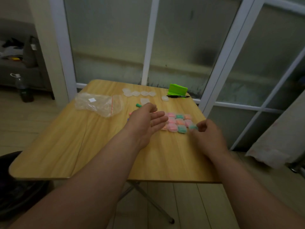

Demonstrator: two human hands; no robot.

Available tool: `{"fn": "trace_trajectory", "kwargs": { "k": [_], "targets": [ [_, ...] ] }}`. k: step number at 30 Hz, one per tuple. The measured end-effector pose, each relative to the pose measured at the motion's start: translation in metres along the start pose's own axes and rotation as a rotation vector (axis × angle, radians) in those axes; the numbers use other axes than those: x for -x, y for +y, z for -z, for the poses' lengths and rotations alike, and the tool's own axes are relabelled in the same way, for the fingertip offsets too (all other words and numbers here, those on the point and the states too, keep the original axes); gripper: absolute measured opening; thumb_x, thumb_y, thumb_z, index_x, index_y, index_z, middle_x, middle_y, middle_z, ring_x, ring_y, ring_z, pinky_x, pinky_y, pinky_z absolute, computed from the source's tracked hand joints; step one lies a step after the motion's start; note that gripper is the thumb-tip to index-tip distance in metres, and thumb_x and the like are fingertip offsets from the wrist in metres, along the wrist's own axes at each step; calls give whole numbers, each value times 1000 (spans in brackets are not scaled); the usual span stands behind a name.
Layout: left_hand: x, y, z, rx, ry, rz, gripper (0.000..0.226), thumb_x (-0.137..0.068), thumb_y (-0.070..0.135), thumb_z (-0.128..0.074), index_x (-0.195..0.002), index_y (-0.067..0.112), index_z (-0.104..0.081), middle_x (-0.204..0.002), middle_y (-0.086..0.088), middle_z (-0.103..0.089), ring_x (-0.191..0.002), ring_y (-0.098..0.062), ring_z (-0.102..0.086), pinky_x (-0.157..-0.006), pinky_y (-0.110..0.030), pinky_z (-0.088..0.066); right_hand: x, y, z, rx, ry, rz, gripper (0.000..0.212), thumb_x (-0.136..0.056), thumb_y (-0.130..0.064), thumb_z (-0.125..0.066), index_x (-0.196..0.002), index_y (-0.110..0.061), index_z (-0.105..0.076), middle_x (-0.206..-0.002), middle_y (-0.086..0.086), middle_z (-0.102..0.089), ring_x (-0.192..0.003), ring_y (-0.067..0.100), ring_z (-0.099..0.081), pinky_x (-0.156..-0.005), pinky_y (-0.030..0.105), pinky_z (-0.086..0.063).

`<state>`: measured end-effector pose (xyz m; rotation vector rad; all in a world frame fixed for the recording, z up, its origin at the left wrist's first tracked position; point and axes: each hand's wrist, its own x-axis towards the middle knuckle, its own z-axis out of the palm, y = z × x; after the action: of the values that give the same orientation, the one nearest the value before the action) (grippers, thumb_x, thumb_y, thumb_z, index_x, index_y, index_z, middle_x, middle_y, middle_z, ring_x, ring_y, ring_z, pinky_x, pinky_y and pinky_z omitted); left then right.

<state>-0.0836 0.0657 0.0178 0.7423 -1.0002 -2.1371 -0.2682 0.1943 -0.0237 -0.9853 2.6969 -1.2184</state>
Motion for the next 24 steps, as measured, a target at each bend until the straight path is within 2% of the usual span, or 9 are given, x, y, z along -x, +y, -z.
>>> {"fn": "trace_trajectory", "kwargs": {
  "k": [12,18,24],
  "targets": [
    [-5,4,7,7,31,1,17,-104,19,-52,-103,4,-59,-106,-19,-72,-97,-31,-75,-95,-45,-60,-6,3,-10,97,14,32,18,-90,-35,-73,-103,-33,-60,-103,-9,-63,-94,19,-63,-82,45,-58],
    [-2,8,9,7,31,-5,17,-104,19,-52,-103,4,-60,-109,-20,-71,-100,-32,-74,-97,-46,-60,-2,3,-11,104,21,46,21,-93,-36,-74,-108,-31,-61,-104,-9,-62,-94,18,-63,-75,38,-52],
    [-1,18,16,28,62,-18,18,-103,21,-53,-104,5,-61,-110,-18,-73,-99,-30,-76,-89,-42,-63,3,1,-8,31,24,24,23,-98,-39,-67,-117,-28,-61,-112,-8,-58,-100,16,-57,-77,37,-46]
  ]
}}
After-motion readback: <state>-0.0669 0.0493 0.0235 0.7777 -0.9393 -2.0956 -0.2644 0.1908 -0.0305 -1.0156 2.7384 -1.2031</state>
